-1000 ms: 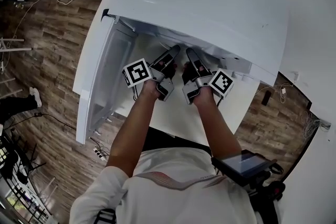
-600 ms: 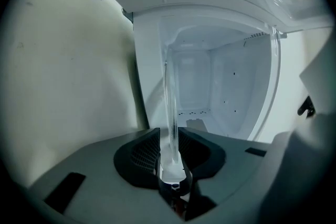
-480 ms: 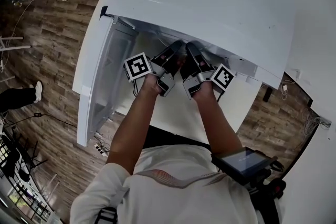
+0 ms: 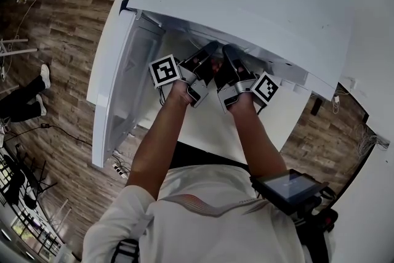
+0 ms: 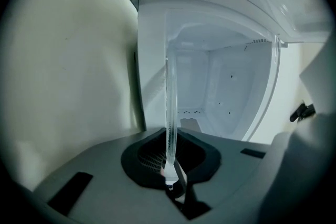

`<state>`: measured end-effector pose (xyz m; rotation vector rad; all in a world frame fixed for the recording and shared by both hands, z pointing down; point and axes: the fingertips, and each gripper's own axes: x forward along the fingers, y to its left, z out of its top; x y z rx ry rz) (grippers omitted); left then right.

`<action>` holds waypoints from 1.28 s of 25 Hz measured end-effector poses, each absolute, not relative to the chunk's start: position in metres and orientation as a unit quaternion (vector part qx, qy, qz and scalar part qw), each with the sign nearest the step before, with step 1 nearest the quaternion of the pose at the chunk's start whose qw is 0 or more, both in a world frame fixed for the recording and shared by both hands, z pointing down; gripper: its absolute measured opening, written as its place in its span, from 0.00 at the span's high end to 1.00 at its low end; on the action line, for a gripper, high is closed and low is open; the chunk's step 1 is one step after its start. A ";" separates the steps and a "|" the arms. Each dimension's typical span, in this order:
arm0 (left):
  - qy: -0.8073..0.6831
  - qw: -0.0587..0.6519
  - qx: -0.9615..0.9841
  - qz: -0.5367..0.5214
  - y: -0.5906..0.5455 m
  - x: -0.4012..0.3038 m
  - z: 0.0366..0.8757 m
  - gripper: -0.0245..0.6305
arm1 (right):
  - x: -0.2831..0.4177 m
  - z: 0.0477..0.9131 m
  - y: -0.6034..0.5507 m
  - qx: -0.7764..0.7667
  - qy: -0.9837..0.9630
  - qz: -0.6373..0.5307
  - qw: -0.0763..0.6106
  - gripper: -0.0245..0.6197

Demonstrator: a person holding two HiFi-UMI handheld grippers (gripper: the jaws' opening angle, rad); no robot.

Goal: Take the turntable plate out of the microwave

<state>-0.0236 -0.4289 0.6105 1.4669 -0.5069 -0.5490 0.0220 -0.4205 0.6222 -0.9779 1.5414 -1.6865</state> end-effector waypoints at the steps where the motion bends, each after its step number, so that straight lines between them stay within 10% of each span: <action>1: -0.223 0.676 0.656 -0.250 -0.428 -0.024 0.610 0.90 | 0.022 0.621 -0.420 -0.375 0.592 -0.635 0.324 0.91; 32: -0.266 0.621 0.655 -0.338 -0.333 -0.050 0.567 0.90 | -0.002 0.573 -0.337 -0.294 0.670 -0.618 0.286 0.91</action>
